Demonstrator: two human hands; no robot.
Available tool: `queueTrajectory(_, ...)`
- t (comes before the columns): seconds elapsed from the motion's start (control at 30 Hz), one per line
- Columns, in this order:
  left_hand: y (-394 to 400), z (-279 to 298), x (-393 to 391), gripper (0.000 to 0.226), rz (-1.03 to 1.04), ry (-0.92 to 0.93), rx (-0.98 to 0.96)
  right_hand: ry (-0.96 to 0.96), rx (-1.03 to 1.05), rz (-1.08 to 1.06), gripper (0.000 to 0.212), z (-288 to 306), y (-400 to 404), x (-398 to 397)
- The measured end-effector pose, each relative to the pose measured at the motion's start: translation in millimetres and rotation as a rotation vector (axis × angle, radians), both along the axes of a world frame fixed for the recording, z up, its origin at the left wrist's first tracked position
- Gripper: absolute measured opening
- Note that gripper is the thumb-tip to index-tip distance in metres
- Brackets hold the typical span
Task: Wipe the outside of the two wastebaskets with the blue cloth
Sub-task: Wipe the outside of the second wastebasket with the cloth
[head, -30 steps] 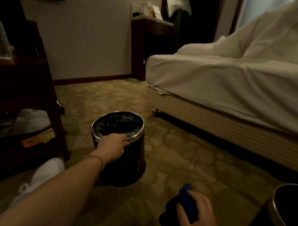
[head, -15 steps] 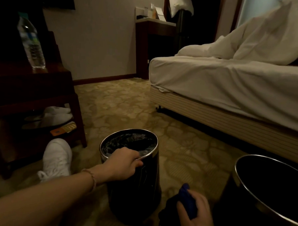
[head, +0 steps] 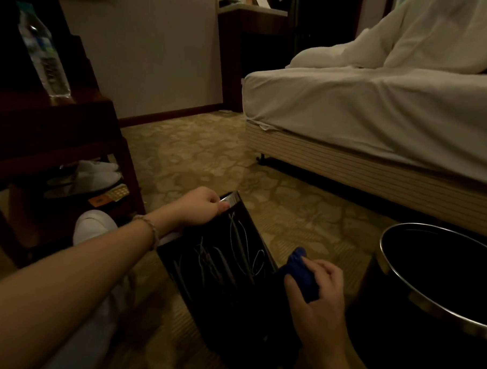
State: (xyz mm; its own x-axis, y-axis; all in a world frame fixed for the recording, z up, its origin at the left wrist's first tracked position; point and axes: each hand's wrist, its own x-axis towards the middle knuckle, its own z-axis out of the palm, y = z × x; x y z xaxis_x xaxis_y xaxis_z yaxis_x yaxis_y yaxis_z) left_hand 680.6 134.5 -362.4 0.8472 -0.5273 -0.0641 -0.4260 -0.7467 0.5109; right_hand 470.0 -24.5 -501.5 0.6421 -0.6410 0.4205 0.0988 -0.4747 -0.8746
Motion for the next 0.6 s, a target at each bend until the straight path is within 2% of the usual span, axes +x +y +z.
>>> queueTrajectory(0.1,5.2,-2.7,16.8,0.037,-0.041,0.094,-0.024,-0.001,0.038,0.060,0.044,-8.2,3.3,6.9)
queueTrajectory(0.2,14.9,-8.3,35.7,0.038,-0.029,0.169,-0.072,0.053,0.105,0.024,0.047,-24.8,19.3,20.5)
queueTrajectory(0.33,23.5,-12.9,52.0,0.047,0.000,0.168,-0.138,-0.061,-0.237,-0.057,0.032,-46.5,43.2,43.8)
queueTrajectory(0.53,34.1,-20.1,60.0,0.058,0.063,0.067,-0.151,0.012,-0.472,-0.149,0.055,-53.2,71.8,51.6)
queueTrajectory(0.6,37.8,-19.8,60.2,0.055,0.058,0.091,-0.145,-0.005,-0.507,-0.136,0.053,-55.1,76.2,48.0)
